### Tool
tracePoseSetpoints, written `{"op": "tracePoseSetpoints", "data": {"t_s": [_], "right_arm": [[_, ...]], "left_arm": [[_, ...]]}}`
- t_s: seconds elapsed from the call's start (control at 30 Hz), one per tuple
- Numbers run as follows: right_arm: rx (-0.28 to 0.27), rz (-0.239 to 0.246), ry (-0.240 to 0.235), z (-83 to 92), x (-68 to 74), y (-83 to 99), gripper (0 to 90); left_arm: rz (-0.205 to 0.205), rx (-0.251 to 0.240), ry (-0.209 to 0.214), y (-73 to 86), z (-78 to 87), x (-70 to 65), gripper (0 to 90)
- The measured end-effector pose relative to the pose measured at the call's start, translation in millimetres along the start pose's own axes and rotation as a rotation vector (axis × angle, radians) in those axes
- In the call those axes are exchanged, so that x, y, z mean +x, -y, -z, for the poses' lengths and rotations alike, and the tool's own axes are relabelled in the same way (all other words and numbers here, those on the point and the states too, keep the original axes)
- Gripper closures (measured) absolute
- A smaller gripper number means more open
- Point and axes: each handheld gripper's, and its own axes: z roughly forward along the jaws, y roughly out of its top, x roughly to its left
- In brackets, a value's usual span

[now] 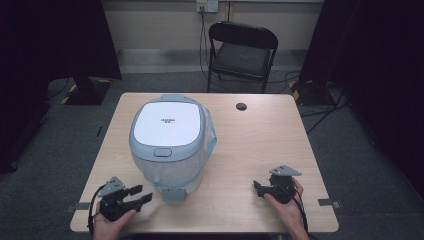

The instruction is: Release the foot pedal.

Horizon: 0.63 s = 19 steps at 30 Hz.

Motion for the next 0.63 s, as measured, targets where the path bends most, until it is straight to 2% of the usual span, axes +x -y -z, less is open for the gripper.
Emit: {"op": "tracePoseSetpoints", "data": {"t_s": [0.1, 0.17, 0.2, 0.27, 0.37, 0.43, 0.5, 0.53, 0.63], "right_arm": [[0.0, 0.0, 0.0, 0.0, 0.0, 0.0, 18.0], [0.0, 0.0, 0.0, 0.0, 0.0, 0.0, 18.1], [0.0, 0.0, -0.001, 0.0, 0.0, 0.0, 18.0], [0.0, 0.0, 0.0, 0.0, 0.0, 0.0, 18.1], [0.0, 0.001, 0.0, 0.0, 0.0, 0.0, 18.1], [0.0, 0.0, 0.0, 0.0, 0.0, 0.0, 18.0], [0.0, 0.0, 0.0, 0.0, 0.0, 0.0, 18.0], [0.0, 0.001, 0.0, 0.0, 0.0, 0.0, 18.0], [0.0, 0.002, 0.0, 0.0, 0.0, 0.1, 18.0]], "left_arm": [[-0.001, 0.015, -0.097, -5.6, -0.3, 20.5, 35.9], [0.006, 0.077, -0.132, -7.0, -9.0, 32.4, 30.9], [-0.005, 0.104, -0.153, -7.3, -12.0, 34.0, 30.5], [-0.058, 0.133, -0.191, -6.1, -18.7, 34.8, 27.2], [-0.074, 0.138, -0.228, -4.0, -23.3, 39.9, 26.1], [-0.06, 0.125, -0.24, -2.0, -24.1, 41.8, 19.5], [-0.052, 0.105, -0.241, -0.3, -25.7, 41.4, 16.9], [-0.061, 0.109, -0.245, -0.9, -25.7, 42.0, 16.3], [-0.051, 0.11, -0.248, -1.4, -27.2, 41.1, 14.7]]}}
